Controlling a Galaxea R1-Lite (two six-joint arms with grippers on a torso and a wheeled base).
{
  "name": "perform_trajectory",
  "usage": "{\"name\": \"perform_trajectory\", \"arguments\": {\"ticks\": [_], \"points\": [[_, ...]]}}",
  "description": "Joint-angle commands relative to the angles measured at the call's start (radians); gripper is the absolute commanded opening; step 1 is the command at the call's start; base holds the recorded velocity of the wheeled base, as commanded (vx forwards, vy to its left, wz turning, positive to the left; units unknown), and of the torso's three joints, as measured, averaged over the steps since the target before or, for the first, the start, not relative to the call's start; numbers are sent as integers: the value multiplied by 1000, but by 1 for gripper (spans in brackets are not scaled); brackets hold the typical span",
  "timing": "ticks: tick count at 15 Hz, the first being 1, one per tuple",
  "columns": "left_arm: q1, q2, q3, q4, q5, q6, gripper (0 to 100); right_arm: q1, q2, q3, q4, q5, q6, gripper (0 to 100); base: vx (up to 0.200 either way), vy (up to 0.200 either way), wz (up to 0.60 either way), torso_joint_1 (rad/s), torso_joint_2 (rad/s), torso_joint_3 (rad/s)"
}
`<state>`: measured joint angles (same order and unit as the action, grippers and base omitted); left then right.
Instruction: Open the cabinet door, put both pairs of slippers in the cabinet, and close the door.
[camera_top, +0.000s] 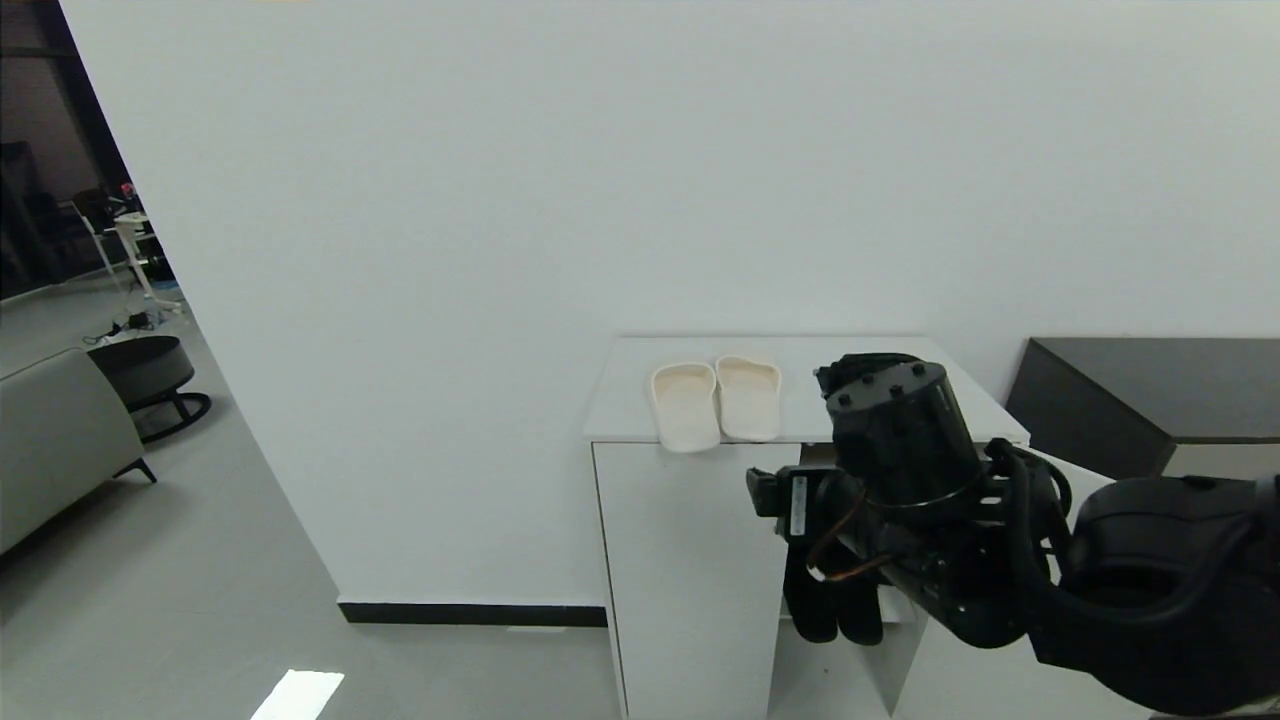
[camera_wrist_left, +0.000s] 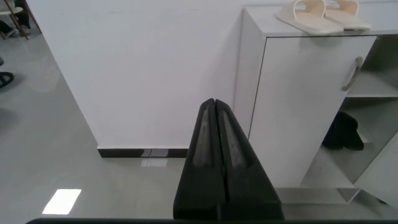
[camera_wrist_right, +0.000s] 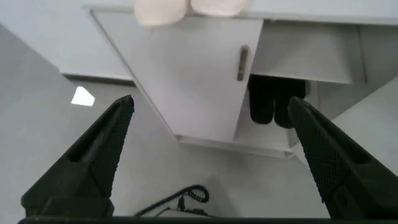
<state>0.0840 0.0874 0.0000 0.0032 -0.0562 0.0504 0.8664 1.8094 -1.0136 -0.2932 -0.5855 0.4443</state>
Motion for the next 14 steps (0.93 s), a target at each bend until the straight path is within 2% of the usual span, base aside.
{"name": "perform_trajectory", "arguments": {"ticks": [1, 2, 4, 14], "points": [[0, 2, 0, 0, -1, -1, 0, 10, 50, -46, -29, -16, -13, 100, 0, 0, 0, 0, 0, 0], [0, 2, 0, 0, -1, -1, 0, 8, 73, -46, -72, -31, -32, 100, 0, 0, 0, 0, 0, 0], [0, 2, 0, 0, -1, -3, 0, 8, 123, -66, -136, -30, -59, 100, 200, 0, 0, 2, 0, 2], [0, 2, 0, 0, -1, -1, 0, -26, 294, -184, -190, 23, -130, 100, 200, 0, 0, 2, 2, 2]]}}
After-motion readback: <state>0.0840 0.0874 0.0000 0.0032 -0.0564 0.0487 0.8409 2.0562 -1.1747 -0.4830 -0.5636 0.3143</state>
